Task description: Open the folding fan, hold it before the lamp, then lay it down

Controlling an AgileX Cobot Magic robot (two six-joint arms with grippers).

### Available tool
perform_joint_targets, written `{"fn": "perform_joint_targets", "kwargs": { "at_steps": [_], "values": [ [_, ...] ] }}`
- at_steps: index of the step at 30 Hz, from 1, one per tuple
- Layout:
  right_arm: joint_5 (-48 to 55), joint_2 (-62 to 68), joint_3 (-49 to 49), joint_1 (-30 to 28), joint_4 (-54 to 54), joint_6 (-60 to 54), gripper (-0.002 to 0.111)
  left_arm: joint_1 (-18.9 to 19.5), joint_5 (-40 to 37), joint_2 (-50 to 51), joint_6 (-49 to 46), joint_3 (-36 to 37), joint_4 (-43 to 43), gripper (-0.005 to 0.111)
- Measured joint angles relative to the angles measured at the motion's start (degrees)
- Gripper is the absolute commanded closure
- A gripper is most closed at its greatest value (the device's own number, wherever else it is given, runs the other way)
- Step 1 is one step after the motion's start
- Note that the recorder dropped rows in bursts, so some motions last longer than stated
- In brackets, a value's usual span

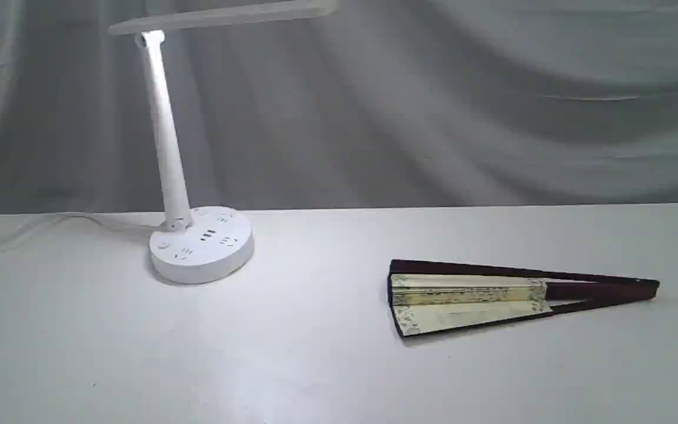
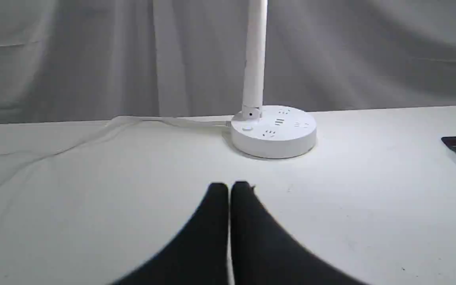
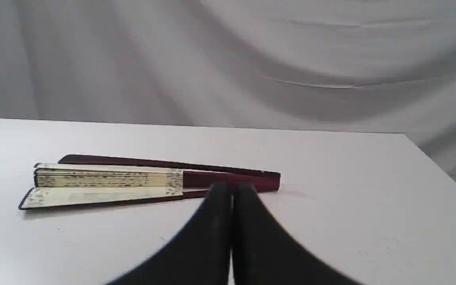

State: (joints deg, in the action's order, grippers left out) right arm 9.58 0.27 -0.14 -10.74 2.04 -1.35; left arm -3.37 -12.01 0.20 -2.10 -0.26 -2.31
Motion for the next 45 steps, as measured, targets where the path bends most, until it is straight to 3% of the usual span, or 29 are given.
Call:
{"fn": "perform_joint_targets", "kwargs": {
  "at_steps": [30,45],
  "values": [
    [-3.5,0.0,0.0,0.0,0.0,0.3,0.108,0.0,3.6,0.0,4.1,0.0,0.0,0.107],
    [-9.2,0.0,-0.3,0.0,-5.1,1.7,0.108,0.0,3.5,0.0,4.5,-10.2,0.0,0.107]
  ]
}}
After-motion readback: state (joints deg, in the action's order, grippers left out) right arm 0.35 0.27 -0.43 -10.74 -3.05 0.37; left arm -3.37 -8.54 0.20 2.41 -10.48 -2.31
